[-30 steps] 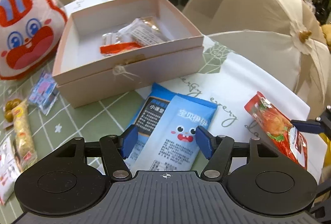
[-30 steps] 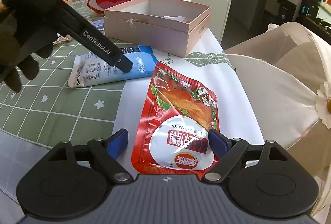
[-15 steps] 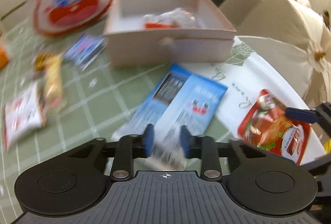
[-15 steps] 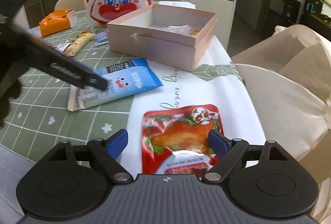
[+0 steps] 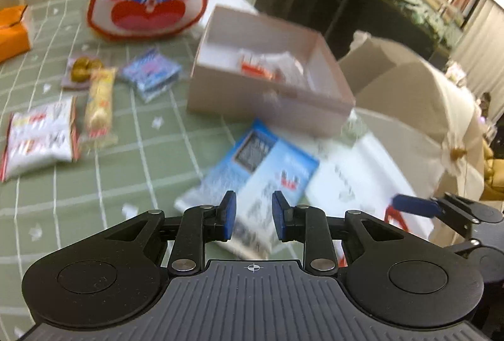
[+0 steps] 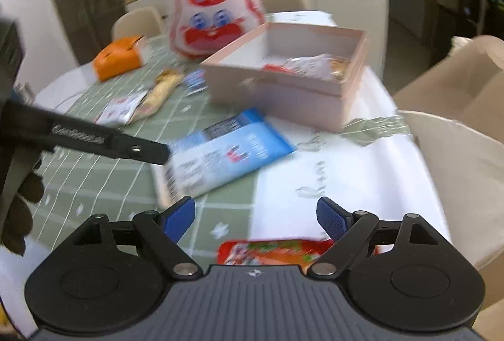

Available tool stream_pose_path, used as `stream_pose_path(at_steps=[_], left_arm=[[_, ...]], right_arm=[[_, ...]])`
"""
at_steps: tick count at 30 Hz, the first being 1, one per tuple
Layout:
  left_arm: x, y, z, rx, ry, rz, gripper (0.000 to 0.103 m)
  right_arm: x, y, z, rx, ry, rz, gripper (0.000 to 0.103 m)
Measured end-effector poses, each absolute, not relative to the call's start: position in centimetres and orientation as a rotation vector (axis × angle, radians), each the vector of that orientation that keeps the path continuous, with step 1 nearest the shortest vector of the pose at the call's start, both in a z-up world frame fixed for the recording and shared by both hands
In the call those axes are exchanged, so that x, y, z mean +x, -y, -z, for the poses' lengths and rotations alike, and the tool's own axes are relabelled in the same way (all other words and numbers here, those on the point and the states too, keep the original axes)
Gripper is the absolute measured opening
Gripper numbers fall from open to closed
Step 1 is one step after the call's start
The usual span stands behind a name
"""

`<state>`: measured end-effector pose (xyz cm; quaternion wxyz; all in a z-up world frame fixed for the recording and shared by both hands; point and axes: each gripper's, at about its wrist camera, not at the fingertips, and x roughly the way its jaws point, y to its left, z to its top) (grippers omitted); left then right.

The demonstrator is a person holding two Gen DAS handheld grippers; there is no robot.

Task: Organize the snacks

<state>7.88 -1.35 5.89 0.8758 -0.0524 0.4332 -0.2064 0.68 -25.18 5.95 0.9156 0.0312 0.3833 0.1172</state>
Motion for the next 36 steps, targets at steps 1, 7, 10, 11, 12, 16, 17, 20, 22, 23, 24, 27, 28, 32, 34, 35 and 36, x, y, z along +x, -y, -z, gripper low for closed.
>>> stream_pose_path(at_steps=[1,7,10,11,12,16,17,20,22,23,24,27,28,32,34,35,36], left_arm=[[8.4,1.6,-5.9,-0.102,-0.89,0.438,0.029],[12.7,2.8,-4.8,-0.069,-0.864,0.457,0.029],[13.8,3.2,-3.3,-0.063,-0.893,0.487,0.029],[13.8,3.4,-2.8,-0.048,-0.903,0.495,0.029],[13.6,3.7,-2.5,-0.02,-0.903,0.501,0.029],[12.4,3.3,-1.9,0.026,-0.911,0.527,0.033],[12.1,2.8,-1.9,0.021,-0.917,0.528,0.033],[11.0,1.8,-2.0,0.016,-0.924,0.515,0.033],[10.6,1.4,-2.1,0.008,-0.93,0.504,0.033],[10.4,1.3,-2.2,0.006,-0.932,0.497,0.033],[10.3,1.2,-2.3,0.006,-0.932,0.49,0.033],[10.1,1.3,-2.5,0.011,-0.932,0.469,0.033],[10.0,1.5,-2.5,0.016,-0.932,0.466,0.033],[9.6,2.0,-2.8,0.034,-0.926,0.47,0.033],[9.4,2.4,-3.1,0.045,-0.922,0.478,0.033],[9.4,2.5,-3.2,0.045,-0.921,0.482,0.033],[9.3,2.7,-3.3,0.047,-0.919,0.487,0.033]], right_arm=[[0.6,25.7,-6.1,0.074,-0.803,-0.221,0.085],[-2.5,27.7,-5.9,0.114,-1.013,-0.261,0.085],[-3.2,28.8,-5.3,0.151,-1.074,-0.209,0.085],[-2.9,29.0,-5.1,0.166,-1.076,-0.202,0.085],[-2.4,29.0,-5.0,0.176,-1.072,-0.189,0.085],[1.1,27.4,-4.6,0.166,-1.029,-0.189,0.085],[2.0,26.6,-4.4,0.152,-1.014,-0.203,0.085],[4.0,24.6,-3.6,0.111,-0.994,-0.247,0.085],[4.9,23.1,-3.2,0.052,-0.979,-0.255,0.085],[5.0,22.4,-3.1,0.01,-0.97,-0.261,0.084],[5.1,21.7,-3.2,-0.031,-0.961,-0.269,0.084],[4.6,21.2,-3.9,-0.088,-0.933,-0.293,0.084],[4.3,21.3,-4.1,-0.098,-0.926,-0.296,0.084],[3.1,22.9,-5.2,-0.075,-0.92,-0.273,0.084],[2.1,24.0,-5.5,-0.05,-0.939,-0.264,0.084],[1.6,24.6,-5.7,-0.042,-0.958,-0.26,0.084],[1.2,25.0,-5.7,-0.036,-0.977,-0.258,0.084]])
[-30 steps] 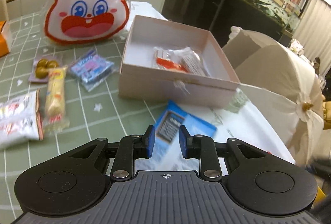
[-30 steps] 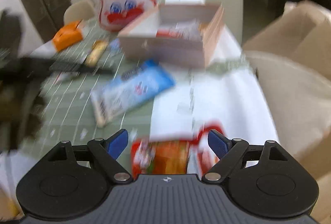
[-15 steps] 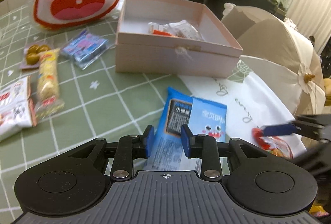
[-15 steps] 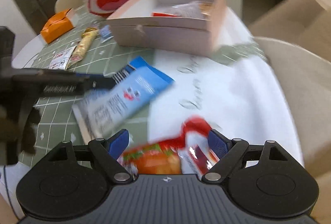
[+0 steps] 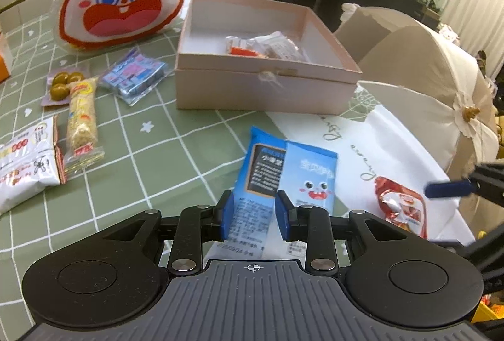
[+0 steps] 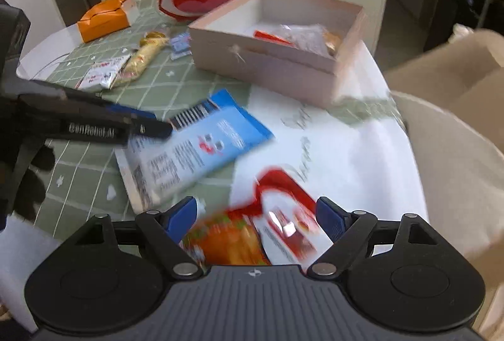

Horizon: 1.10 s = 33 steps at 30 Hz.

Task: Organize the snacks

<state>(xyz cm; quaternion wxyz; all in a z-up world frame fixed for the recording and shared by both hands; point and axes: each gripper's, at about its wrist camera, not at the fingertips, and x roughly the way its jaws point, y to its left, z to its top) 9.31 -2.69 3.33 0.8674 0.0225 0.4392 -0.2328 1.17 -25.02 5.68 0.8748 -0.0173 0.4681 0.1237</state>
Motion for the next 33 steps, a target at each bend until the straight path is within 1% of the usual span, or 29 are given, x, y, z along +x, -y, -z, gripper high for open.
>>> stream_pose_path(at_steps=[6,11,13,18,20,22,28,29,30,31,32,33], left_arm=[[9.0,4.2,-3.7,0.092,-0.918,0.518,0.033],[8.9,4.8,-3.6,0.116,-0.927,0.522,0.033],[8.9,4.7,-3.7,0.12,-0.929,0.515,0.033],[9.0,4.1,-4.1,0.125,-0.925,0.494,0.033],[9.0,4.1,-4.2,0.133,-0.925,0.492,0.033],[8.8,4.4,-4.2,0.148,-0.929,0.499,0.033],[7.7,6.7,-3.7,0.267,-0.944,0.559,0.034],[7.4,7.2,-3.4,0.296,-0.946,0.574,0.034],[7.1,7.7,-3.2,0.323,-0.943,0.585,0.04],[6.9,8.0,-3.1,0.341,-0.944,0.594,0.05],[6.9,8.4,-3.0,0.349,-0.952,0.606,0.053],[6.9,8.5,-2.9,0.353,-0.957,0.606,0.054]], right_arm=[[-0.9,27.8,-5.2,0.088,-1.117,-0.284,0.084],[-0.3,27.7,-4.2,0.253,-1.144,-0.317,0.084],[0.6,26.5,-4.0,0.244,-1.128,-0.302,0.084],[2.8,23.7,-3.6,0.094,-1.026,-0.203,0.084],[3.0,23.4,-3.1,0.035,-0.965,-0.164,0.086],[3.1,23.8,-2.6,0.037,-0.928,-0.152,0.089],[2.2,25.2,-2.4,0.036,-0.898,-0.113,0.089],[2.1,25.4,-2.4,0.036,-0.896,-0.107,0.089],[2.0,25.6,-2.3,0.036,-0.894,-0.104,0.089],[1.8,25.8,-2.3,0.033,-0.891,-0.102,0.089],[1.7,25.8,-2.3,0.031,-0.889,-0.103,0.089],[1.5,25.9,-2.3,0.028,-0.886,-0.103,0.089]])
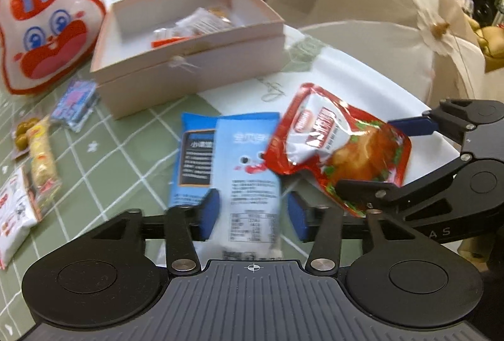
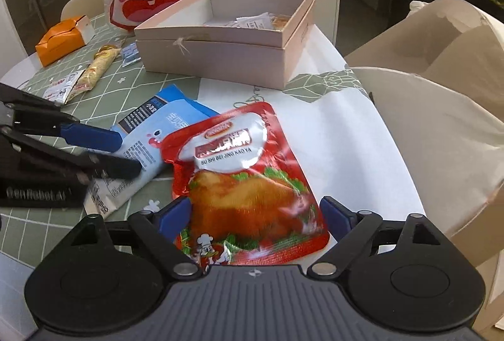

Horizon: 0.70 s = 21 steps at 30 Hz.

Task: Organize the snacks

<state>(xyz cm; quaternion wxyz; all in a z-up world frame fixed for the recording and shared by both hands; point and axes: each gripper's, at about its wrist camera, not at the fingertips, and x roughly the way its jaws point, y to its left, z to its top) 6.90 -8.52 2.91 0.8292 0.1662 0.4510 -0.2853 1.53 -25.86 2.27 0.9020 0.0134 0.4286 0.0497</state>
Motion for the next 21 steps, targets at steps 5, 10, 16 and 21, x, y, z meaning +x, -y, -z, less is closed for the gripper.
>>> stream_pose_path(at_steps=[5,10,16,21], left_arm=[[7.8,8.4,-3.0,0.305,-0.988,0.632,0.063],[8.3,8.5,-3.0,0.346,-0.937,0.56,0.059],[9.2,8.5,-2.6,0.304,-0.983,0.644,0.091],[9.9,7.8,-2.8,0.282,-0.939,0.58,0.085]], right_arm=[[0.8,26.0,-2.1,0.028,-0.868,-0.095,0.089],[0.4,25.7,-2.0,0.016,-0.858,-0.089,0.091],[-0.2,25.1,-1.7,-0.017,-0.84,-0.08,0.093],[-0.3,25.0,-1.5,-0.028,-0.841,-0.093,0.098]])
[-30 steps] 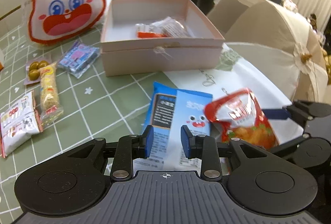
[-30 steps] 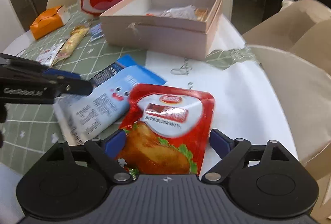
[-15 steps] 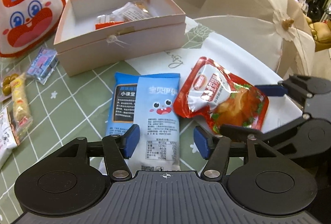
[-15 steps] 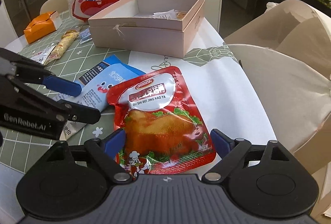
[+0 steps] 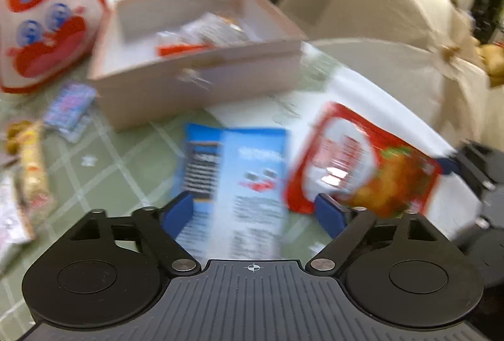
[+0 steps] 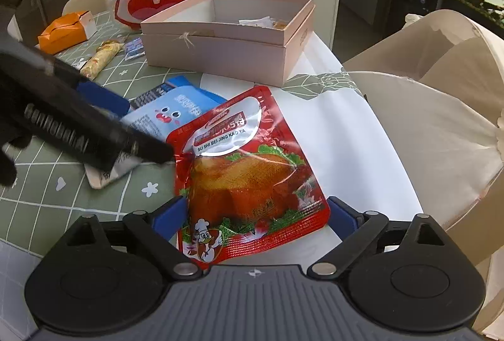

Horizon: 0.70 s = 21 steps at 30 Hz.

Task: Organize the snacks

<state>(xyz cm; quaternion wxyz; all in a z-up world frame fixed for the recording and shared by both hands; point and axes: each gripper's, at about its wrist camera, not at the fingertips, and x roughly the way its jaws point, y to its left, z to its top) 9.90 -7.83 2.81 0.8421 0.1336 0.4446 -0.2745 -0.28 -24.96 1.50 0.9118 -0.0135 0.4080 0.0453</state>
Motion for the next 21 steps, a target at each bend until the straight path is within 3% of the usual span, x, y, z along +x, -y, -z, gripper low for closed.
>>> stream_pose_path(at_steps=[1,4,8,15,21], left_arm=[[10.3,7.6,-2.5,0.287,-0.942,0.55,0.085],[11.7,6.7,-1.4,0.223,-0.985,0.554,0.092],[11.5,7.0,-1.2,0.242,-0.979,0.57,0.092],[8.6,5.4,-1.7,0.236,-0.987,0.558,0.084],[6.6,3.6,-2.0,0.196,-1.003,0.515,0.084]], right_arm=[[-0.4,24.8,-1.3,-0.033,-0.842,-0.098,0.103],[-0.9,24.4,-1.1,-0.027,-0.819,-0.067,0.103],[-0.4,24.6,-1.4,-0.04,-0.848,-0.092,0.103],[1.4,25.4,-3.3,-0.019,-0.86,-0.141,0.099],[3.6,24.3,-2.2,-0.008,-0.914,-0.152,0.099]])
